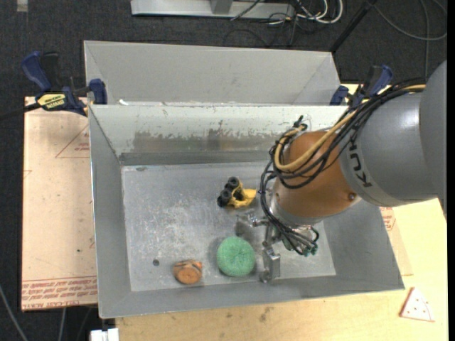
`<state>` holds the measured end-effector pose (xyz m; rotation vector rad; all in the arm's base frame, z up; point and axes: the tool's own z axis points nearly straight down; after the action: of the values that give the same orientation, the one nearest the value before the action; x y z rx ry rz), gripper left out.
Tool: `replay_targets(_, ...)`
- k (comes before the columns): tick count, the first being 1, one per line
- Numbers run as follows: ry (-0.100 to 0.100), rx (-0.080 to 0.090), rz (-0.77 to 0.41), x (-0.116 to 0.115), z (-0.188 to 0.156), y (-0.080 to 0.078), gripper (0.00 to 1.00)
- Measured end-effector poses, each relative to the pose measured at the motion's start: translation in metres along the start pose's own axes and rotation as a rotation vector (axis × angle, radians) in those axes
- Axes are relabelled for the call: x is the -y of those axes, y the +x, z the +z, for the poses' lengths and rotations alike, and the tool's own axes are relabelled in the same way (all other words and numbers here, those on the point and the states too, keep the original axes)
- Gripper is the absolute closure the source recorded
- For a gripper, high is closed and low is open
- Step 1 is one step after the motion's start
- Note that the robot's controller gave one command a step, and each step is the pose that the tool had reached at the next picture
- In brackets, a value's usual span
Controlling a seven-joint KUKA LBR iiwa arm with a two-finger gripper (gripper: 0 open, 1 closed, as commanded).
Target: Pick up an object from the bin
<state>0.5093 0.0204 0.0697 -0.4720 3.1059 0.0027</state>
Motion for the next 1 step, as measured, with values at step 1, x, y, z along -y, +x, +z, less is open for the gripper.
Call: replay_targets(1,0.000,0.000,0.000,0.0000,0.0000,0.0000,0.00)
